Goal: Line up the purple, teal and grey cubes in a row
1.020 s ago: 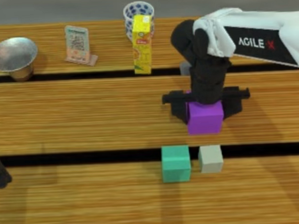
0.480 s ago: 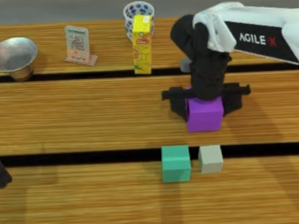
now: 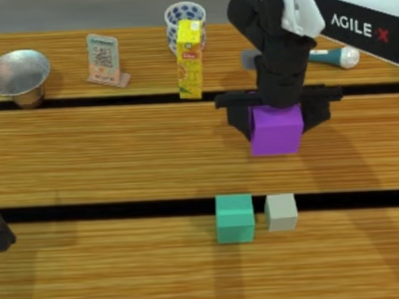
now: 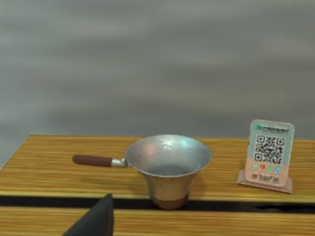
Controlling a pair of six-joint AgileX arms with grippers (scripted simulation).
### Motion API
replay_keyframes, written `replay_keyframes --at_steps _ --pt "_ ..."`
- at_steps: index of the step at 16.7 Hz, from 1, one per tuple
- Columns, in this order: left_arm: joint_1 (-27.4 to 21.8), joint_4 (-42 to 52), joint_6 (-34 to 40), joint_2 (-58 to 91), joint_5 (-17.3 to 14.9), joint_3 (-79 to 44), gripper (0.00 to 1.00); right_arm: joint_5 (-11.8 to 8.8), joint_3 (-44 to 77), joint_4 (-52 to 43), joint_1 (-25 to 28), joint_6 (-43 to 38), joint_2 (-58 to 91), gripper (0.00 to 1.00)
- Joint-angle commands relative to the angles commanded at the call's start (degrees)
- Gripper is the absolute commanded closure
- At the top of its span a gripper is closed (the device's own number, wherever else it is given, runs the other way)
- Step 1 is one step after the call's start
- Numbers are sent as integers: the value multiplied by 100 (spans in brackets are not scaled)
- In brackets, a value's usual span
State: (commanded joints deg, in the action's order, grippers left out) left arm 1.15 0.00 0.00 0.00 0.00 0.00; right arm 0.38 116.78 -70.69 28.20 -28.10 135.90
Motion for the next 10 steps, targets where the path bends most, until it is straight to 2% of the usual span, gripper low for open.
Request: replay_keyframes --at_steps 3,5,10 --pt "0 0 0 0 0 0 0 -2 2 7 -17 -25 26 100" --pt "0 0 0 0 0 0 0 0 180 -90 156 -225 109 100" --pt "0 0 0 0 0 0 0 15 1121 -618 1210 -1299 531 100"
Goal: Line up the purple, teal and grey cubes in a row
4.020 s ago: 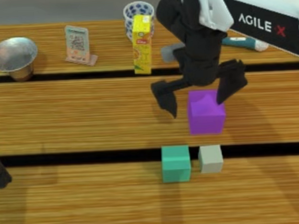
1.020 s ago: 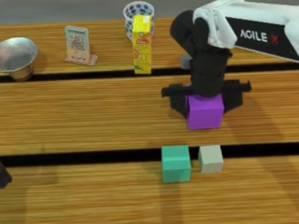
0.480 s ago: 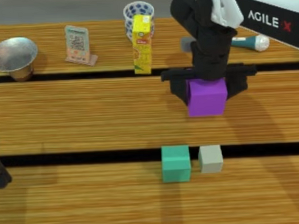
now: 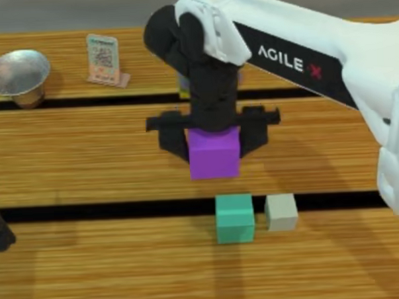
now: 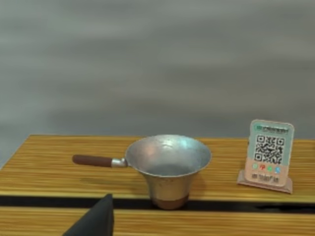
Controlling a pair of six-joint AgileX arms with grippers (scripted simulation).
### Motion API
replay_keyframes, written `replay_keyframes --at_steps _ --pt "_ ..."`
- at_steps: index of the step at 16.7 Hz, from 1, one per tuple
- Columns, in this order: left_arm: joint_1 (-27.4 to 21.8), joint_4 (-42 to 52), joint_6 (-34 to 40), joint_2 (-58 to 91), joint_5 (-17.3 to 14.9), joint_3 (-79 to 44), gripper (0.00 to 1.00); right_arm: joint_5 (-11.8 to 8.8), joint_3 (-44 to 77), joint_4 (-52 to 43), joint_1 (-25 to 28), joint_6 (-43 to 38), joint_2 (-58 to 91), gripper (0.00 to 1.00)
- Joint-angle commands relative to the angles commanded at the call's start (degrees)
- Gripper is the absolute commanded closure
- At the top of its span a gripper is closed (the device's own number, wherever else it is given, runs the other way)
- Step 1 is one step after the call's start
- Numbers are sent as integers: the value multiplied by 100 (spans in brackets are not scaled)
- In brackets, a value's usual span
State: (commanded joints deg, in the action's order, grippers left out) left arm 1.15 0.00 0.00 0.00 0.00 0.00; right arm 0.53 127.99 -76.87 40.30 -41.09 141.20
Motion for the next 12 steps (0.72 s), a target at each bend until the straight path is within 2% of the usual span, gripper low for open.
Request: replay_keyframes --at_steps 4,6,12 --pt "0 0 0 0 0 0 0 7 780 -445 918 -939 325 100" --pt "0 0 0 0 0 0 0 11 1018 -578 1204 -1234 415 100" --pt "0 0 0 0 0 0 0 5 1047 -576 1252 -1309 411 100"
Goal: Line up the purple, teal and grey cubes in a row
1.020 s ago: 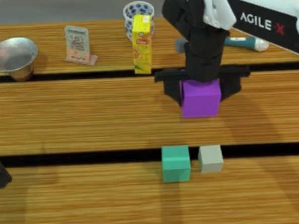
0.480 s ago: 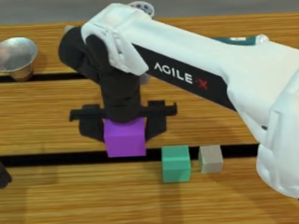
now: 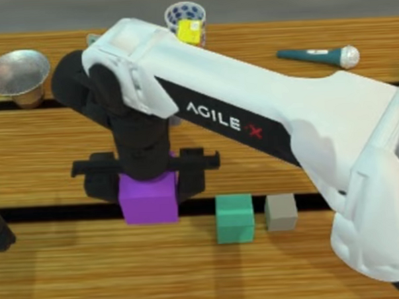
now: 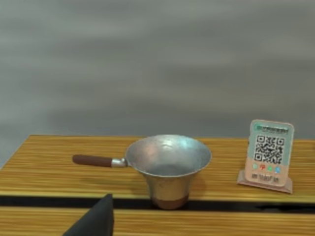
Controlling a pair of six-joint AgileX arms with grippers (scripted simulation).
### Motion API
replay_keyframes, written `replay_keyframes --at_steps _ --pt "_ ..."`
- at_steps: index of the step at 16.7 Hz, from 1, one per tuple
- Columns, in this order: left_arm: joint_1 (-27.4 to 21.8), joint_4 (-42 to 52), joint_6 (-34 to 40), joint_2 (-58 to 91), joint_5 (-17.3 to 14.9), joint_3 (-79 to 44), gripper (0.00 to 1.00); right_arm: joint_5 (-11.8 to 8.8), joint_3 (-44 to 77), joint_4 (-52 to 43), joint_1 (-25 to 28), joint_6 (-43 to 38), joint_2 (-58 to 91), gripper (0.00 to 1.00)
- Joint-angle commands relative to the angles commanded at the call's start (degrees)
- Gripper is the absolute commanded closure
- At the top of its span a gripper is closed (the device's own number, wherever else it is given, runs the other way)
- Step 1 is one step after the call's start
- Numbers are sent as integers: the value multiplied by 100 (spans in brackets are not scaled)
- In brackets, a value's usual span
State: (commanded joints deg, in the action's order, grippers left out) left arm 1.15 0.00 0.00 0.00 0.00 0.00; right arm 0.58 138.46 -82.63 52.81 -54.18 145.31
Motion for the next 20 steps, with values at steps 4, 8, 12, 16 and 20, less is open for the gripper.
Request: replay_keyframes --at_steps 4,8,12,16,20 --pt "0 0 0 0 0 0 0 7 -595 630 -2 7 30 100" --pt "0 0 0 0 0 0 0 7 -1324 1408 13 14 100 100" --pt "0 0 0 0 0 0 0 9 -1393 1478 15 12 112 100" --pt "0 0 0 0 0 0 0 9 -1393 1478 15 12 112 77" --pt "0 0 0 0 0 0 0 9 -1393 1478 15 12 112 47"
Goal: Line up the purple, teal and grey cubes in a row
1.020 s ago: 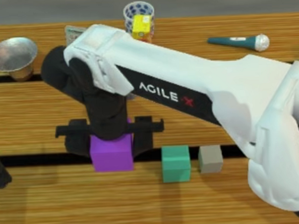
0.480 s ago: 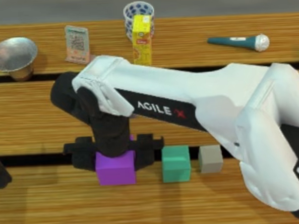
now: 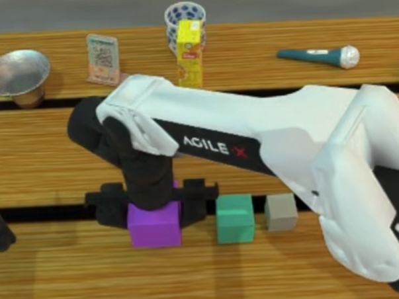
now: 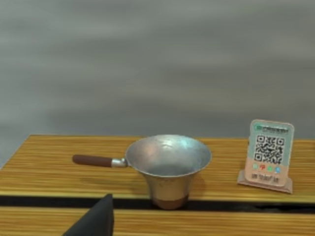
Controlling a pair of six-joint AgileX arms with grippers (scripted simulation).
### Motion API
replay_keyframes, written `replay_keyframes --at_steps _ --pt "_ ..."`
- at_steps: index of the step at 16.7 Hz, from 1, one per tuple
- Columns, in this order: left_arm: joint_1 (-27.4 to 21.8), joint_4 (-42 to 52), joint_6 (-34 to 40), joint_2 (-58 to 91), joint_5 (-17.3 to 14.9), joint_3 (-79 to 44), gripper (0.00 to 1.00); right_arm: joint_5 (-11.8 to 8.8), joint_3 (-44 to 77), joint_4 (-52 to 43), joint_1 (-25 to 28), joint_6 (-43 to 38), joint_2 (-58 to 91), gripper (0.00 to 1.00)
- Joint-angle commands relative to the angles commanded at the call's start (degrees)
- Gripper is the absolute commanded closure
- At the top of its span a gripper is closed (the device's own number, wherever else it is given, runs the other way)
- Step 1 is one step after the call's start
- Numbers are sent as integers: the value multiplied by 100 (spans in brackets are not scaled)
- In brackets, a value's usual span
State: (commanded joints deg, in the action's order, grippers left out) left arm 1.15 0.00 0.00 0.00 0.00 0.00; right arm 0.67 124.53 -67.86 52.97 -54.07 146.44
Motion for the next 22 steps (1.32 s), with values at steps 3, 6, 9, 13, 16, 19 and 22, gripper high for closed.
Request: replay_keyframes --at_steps 3,6,9,13,16,19,22 --pt "0 0 0 0 0 0 0 0 0 0 0 0 0 25" --pt "0 0 0 0 0 0 0 0 0 0 0 0 0 2" --pt "0 0 0 0 0 0 0 0 0 0 0 0 0 0" --pt "0 0 0 0 0 0 0 0 0 0 0 0 0 0" --pt "0 0 0 0 0 0 0 0 20 -20 -7 -6 2 0" --pt "0 0 0 0 0 0 0 3 433 -426 8 -19 10 0" --pt "0 0 0 0 0 0 0 0 1125 -1152 40 -8 5 0"
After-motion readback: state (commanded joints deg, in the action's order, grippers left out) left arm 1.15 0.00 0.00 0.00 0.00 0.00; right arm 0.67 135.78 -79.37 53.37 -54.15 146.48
